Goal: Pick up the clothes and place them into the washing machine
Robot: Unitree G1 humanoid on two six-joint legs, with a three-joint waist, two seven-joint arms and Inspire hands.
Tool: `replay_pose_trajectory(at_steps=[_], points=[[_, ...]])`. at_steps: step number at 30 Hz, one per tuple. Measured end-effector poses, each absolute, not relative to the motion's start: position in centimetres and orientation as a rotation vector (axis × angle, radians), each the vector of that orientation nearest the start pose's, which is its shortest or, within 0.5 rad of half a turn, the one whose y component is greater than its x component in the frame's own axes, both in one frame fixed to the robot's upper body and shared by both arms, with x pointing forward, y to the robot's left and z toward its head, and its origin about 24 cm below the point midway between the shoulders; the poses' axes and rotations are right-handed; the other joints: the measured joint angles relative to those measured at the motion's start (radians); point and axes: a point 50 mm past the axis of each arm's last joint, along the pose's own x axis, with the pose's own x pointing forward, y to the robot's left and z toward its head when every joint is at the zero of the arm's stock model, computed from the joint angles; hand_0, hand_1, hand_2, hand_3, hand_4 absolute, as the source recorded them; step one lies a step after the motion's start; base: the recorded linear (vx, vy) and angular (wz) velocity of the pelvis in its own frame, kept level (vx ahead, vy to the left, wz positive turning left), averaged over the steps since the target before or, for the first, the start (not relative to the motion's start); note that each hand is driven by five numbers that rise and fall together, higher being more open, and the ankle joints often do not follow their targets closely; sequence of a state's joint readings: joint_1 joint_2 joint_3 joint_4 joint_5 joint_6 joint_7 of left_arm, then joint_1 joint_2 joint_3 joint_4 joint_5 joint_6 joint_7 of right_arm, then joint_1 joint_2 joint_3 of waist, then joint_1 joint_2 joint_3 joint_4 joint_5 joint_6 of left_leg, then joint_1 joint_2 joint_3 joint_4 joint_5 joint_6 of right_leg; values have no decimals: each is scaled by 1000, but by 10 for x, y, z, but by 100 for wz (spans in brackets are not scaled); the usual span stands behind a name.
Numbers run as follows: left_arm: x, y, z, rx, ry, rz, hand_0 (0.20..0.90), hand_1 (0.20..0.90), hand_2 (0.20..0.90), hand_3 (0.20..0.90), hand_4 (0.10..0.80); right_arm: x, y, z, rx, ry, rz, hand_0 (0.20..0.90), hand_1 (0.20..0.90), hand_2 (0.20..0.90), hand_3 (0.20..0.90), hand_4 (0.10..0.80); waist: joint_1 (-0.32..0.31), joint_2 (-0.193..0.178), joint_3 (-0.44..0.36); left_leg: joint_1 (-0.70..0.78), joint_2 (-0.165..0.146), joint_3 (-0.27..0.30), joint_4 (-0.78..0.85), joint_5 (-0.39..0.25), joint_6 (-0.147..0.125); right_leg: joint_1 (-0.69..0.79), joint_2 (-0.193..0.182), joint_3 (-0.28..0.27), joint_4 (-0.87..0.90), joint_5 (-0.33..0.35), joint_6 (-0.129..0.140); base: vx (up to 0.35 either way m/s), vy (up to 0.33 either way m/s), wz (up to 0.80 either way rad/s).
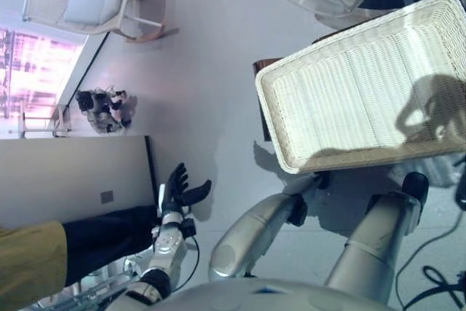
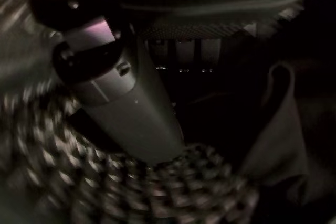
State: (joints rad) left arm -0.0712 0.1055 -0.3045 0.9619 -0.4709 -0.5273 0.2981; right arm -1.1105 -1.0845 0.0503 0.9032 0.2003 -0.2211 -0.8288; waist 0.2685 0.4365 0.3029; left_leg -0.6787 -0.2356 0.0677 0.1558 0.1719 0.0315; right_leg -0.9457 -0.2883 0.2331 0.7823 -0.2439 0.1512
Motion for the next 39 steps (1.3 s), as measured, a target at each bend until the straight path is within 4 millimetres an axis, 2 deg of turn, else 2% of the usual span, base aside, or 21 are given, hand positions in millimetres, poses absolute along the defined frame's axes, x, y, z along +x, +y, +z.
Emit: replay_pose_trajectory(at_steps=[1,2,4,8,9,12,15,19,22,25,28,33,39], points=[[196,168,-99,-113,418,331,900,900,900,900,800,275,-405,364,-504,-730,-1357,300,300,300,300,400,2,1,-1,-11,1,9,11,-4,0,-11,3,5,6,0,0,-2,-16,-8],[198,168,-98,-112,412,345,900,900,900,900,800,277,-403,364,-556,-708,-1387,300,300,300,300,400,1,0,0,-24,5,11,20,-8,-2,-20,7,7,6,0,0,14,-16,-6],[203,169,-95,-113,394,356,900,900,900,900,800,283,-402,371,-774,-605,-1399,300,300,300,300,400,-3,1,-1,-63,10,20,45,-14,-4,-52,22,28,13,1,-1,21,2,0],[212,167,-90,-117,370,354,900,900,900,900,800,282,-403,385,-836,-537,-1426,300,300,300,300,400,-6,0,-1,-107,9,32,68,-20,4,-89,29,48,18,6,7,46,6,0],[212,167,-89,-119,368,353,900,900,900,900,800,283,-404,385,-833,-525,-1418,900,900,900,900,800,-7,0,0,-108,9,33,69,-21,6,-88,31,53,13,9,12,53,-6,-7],[213,167,-89,-123,363,360,900,900,900,900,800,289,-402,384,-765,-504,-1370,900,900,900,900,800,-12,-1,0,-122,16,42,95,-33,20,-83,39,59,-1,17,20,47,-5,-11],[212,168,-90,-126,366,368,900,900,900,900,800,304,-392,373,-685,-490,-1290,900,900,900,900,800,-19,-9,-2,-122,27,45,110,-44,23,-69,49,59,-20,25,22,35,-7,-14],[207,173,-95,-124,395,396,900,900,900,900,800,344,-365,313,-614,-398,-1109,900,900,900,900,800,-41,-78,-31,-118,48,52,121,-59,14,-61,71,60,-29,30,15,14,-18,-16],[209,169,-94,-135,388,380,900,900,900,900,800,358,-347,295,-580,-378,-1037,900,900,900,900,800,-45,-94,-34,-112,56,52,122,-57,10,-52,78,54,-32,33,9,1,-3,-3],[209,168,-94,-138,389,381,900,900,900,900,800,362,-340,286,-558,-388,-1015,900,900,900,900,800,-24,-94,-34,-102,57,51,119,-57,8,-47,81,57,-31,31,3,-11,-18,-3],[207,169,-95,-137,394,391,900,900,900,900,800,366,-328,267,-533,-399,-998,900,900,900,900,800,-14,-94,-33,-94,60,43,117,-58,-2,-34,86,53,-32,31,1,-11,-21,2],[207,169,-95,-138,395,399,900,900,900,900,800,371,-302,211,-546,-344,-910,900,900,900,900,800,-17,-94,-27,-77,62,27,117,-55,-6,-5,89,38,-37,28,-4,-18,-33,5],[207,168,-95,-141,397,409,900,900,900,900,800,361,-273,145,-584,-262,-783,900,900,900,900,800,-42,-107,12,-8,76,1,111,-61,-13,88,94,1,-70,28,-14,-3,-31,1]])
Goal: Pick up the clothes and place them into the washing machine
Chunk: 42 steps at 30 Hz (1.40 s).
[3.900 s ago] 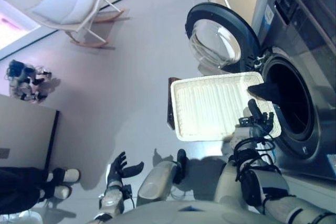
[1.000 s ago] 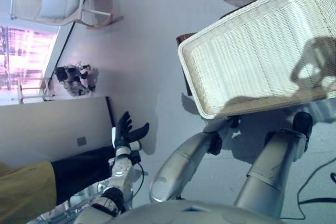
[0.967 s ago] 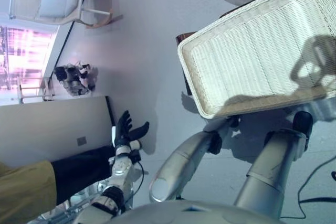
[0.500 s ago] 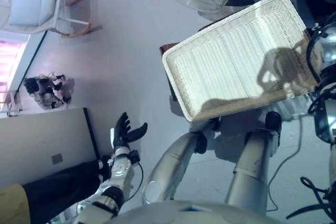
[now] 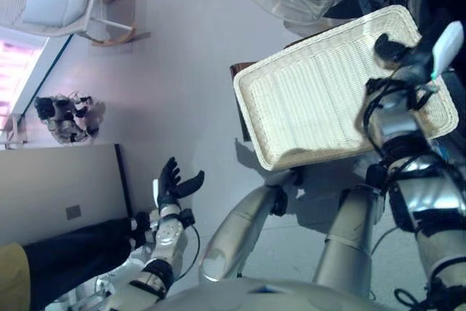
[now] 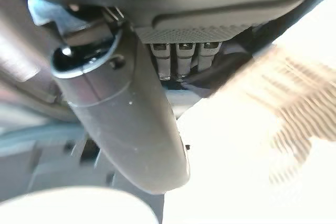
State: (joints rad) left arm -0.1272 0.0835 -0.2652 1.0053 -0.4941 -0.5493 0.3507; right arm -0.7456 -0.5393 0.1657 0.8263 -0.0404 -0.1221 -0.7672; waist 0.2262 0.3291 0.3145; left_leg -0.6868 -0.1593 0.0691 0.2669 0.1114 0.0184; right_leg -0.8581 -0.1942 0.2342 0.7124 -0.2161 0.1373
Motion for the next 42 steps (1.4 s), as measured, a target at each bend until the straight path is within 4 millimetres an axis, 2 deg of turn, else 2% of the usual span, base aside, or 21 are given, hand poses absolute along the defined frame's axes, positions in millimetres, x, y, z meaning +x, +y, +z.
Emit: replay_pose_trajectory(at_steps=[4,9,12,16,21,25,27,28,29,31,34,37,42], points=[[207,168,-95,-135,398,409,900,900,900,900,800,353,-261,110,-575,-185,-724,900,900,900,900,800,-22,-26,28,46,5,-28,-10,1,-3,64,0,-30,-28,2,-5,-3,-29,4],[205,170,-97,-119,412,409,900,900,900,900,800,338,-257,75,-585,-84,-653,900,900,900,900,800,-33,-60,54,123,22,-49,-33,-1,-2,172,3,-72,-91,10,-15,53,-52,7],[200,175,-102,-117,449,434,900,900,900,900,800,326,-253,50,-563,-13,-602,900,900,900,900,800,-40,-79,60,197,34,-72,-53,-7,-2,274,7,-106,-149,15,-19,119,-79,3],[194,186,-107,-106,489,460,900,900,900,900,800,305,-246,13,-526,105,-516,900,900,900,900,800,-42,-129,48,295,50,-98,-85,-9,-1,404,14,-150,-222,21,-21,108,-70,10],[176,198,-118,-47,565,445,900,900,900,900,800,264,-230,-44,-486,316,-407,900,900,900,900,800,-71,-223,-18,400,71,-104,-134,-16,-1,547,15,-216,-307,21,-28,103,-86,21],[150,205,-133,-10,686,437,900,900,900,900,800,213,-229,-93,-484,554,-343,900,900,900,900,800,-91,-278,-117,487,75,-127,-186,-24,-8,661,15,-253,-391,23,-30,111,-120,14],[142,209,-138,4,736,435,900,900,900,900,800,184,-229,-113,-470,667,-321,900,900,900,900,800,-121,-293,-145,535,73,-153,-207,-19,-4,733,26,-256,-420,25,-26,34,-98,38],[136,212,-141,14,764,434,900,900,900,900,800,170,-227,-121,-467,725,-312,900,900,900,900,800,-133,-301,-161,547,72,-171,-209,-21,-7,759,30,-226,-438,22,-26,24,-51,39],[136,215,-141,25,773,430,900,900,900,900,800,160,-224,-128,-461,769,-299,900,900,900,900,800,-141,-313,-176,556,78,-170,-217,-24,-16,762,36,-216,-445,18,-22,52,-84,15],[126,217,-144,47,811,418,900,900,900,900,800,142,-221,-140,-461,856,-262,900,900,900,900,800,-141,-317,-205,574,96,-161,-231,-19,-19,779,50,-214,-463,26,-33,52,-102,-12],[108,215,-152,69,883,374,900,900,900,900,800,102,-221,-156,-448,1013,-217,900,900,900,900,800,-142,-321,-268,626,116,-164,-268,-19,-32,838,69,-223,-510,31,-42,19,-90,-1],[98,214,-156,90,936,322,900,900,900,900,800,83,-226,-160,-460,1082,-190,900,900,900,900,800,-151,-331,-308,649,130,-169,-279,-11,-41,871,78,-252,-529,31,-50,-23,-77,20],[83,218,-161,112,1016,285,900,900,900,900,800,60,-228,-165,-446,1157,-176,900,900,900,900,800,-153,-344,-332,680,144,-151,-294,-13,-44,887,89,-250,-521,24,-61,14,-50,-2]])
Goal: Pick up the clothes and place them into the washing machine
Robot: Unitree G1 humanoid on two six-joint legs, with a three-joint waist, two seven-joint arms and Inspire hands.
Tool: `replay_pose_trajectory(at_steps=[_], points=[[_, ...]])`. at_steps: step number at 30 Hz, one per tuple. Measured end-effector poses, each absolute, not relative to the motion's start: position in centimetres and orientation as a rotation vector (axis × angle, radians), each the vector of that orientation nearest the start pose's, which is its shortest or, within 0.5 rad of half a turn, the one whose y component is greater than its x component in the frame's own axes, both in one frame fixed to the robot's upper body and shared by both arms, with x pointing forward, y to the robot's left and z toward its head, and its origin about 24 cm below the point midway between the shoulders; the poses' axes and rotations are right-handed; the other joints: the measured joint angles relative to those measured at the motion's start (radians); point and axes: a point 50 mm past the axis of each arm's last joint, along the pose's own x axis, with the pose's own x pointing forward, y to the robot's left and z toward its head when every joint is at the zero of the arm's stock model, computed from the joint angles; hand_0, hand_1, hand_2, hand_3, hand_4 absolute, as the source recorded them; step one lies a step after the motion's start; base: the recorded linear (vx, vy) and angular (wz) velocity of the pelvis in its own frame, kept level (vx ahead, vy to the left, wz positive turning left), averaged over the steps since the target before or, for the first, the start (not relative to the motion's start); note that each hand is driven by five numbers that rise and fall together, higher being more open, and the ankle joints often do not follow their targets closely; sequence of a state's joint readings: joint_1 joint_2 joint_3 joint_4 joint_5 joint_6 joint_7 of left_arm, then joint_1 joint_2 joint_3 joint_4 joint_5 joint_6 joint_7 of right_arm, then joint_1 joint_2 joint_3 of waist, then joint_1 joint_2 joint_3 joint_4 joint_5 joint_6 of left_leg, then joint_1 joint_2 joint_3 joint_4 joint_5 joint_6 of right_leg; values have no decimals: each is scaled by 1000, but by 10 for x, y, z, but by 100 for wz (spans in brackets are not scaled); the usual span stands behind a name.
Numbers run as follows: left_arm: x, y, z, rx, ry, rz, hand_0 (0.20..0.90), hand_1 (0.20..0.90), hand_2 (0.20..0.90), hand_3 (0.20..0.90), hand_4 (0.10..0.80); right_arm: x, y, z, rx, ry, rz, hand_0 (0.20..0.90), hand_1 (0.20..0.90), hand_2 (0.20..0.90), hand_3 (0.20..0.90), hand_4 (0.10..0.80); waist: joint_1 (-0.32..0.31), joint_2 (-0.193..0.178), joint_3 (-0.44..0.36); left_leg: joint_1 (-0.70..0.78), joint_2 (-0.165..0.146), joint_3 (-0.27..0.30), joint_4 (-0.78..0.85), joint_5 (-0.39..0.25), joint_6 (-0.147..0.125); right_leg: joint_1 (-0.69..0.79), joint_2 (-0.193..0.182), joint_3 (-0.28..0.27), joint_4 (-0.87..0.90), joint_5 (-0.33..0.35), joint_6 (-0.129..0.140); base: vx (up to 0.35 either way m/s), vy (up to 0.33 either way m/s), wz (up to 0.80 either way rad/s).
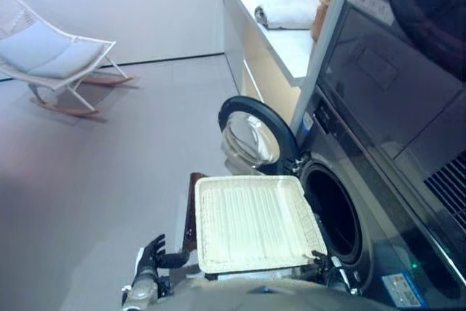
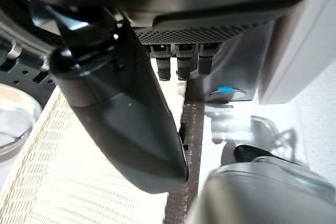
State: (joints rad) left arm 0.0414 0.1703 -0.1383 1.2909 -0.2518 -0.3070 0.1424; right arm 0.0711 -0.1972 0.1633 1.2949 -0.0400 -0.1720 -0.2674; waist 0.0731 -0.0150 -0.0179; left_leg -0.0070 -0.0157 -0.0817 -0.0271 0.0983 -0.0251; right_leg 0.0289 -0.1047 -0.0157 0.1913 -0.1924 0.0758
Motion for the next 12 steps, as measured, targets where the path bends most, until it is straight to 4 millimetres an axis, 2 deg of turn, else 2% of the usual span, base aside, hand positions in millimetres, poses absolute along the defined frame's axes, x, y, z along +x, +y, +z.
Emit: replay_pose_trajectory(at_steps=[5,12], points=[[76,222,-162,127,1043,269,900,900,900,900,800,51,-230,-166,-433,1187,-175,900,900,900,900,800,-2,-17,-11,13,2,-1,0,-1,0,15,0,0,1,0,0,-9,-41,0],[64,229,-162,154,1076,273,900,900,900,900,800,52,-221,-167,-422,1184,-144,900,900,900,900,800,-2,-31,-20,14,12,9,1,0,0,14,7,1,3,-3,4,-2,-6,0]])
